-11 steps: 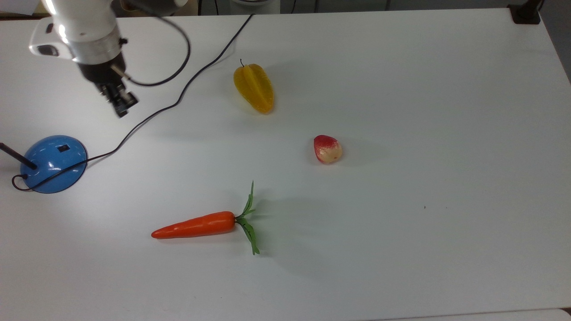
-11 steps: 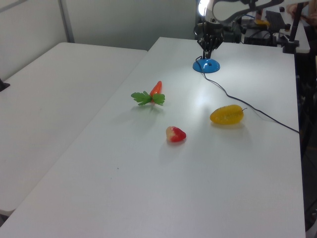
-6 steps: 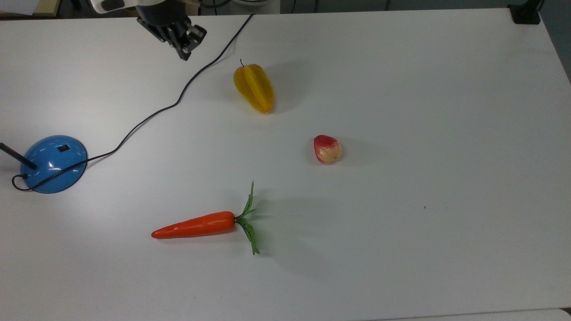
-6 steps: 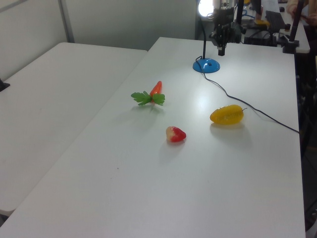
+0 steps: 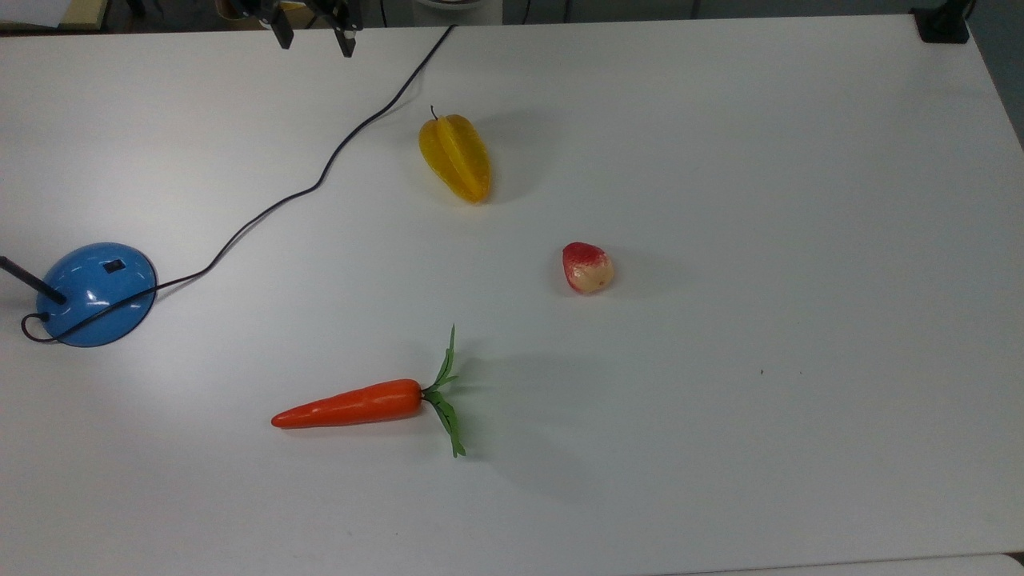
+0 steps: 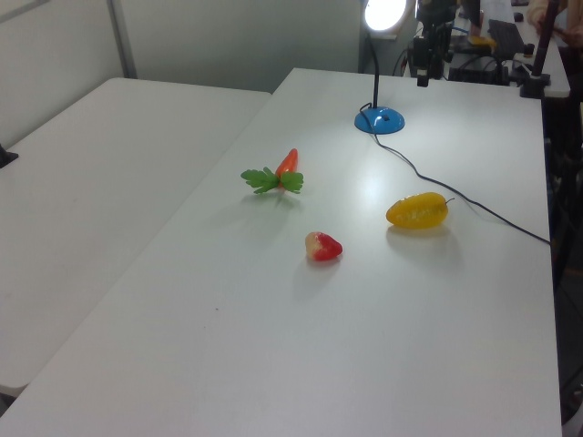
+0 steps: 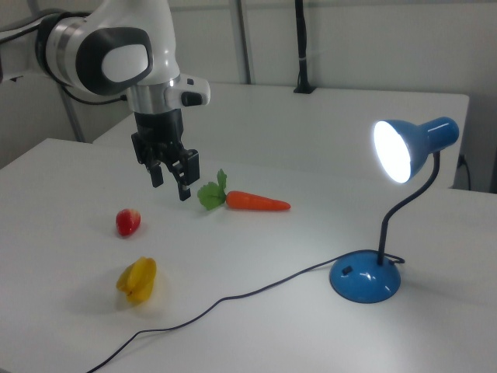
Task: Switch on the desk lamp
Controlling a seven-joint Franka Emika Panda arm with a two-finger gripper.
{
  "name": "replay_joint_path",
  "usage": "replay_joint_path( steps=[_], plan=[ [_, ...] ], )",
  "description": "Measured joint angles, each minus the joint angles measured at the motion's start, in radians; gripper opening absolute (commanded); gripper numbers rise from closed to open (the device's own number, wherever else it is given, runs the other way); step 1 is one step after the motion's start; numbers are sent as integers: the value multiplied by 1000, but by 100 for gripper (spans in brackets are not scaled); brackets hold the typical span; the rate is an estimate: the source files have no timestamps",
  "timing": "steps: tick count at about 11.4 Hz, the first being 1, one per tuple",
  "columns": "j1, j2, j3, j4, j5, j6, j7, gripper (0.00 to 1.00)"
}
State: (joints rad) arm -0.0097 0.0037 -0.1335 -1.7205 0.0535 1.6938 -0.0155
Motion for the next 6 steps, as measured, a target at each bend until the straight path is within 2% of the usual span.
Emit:
replay_joint_path(
  steps=[3,6],
  plan=[
    [-22,8,0,54,-3,-60,-3,100],
    [-24,11,0,62,-26,-72,-19,100]
  ],
)
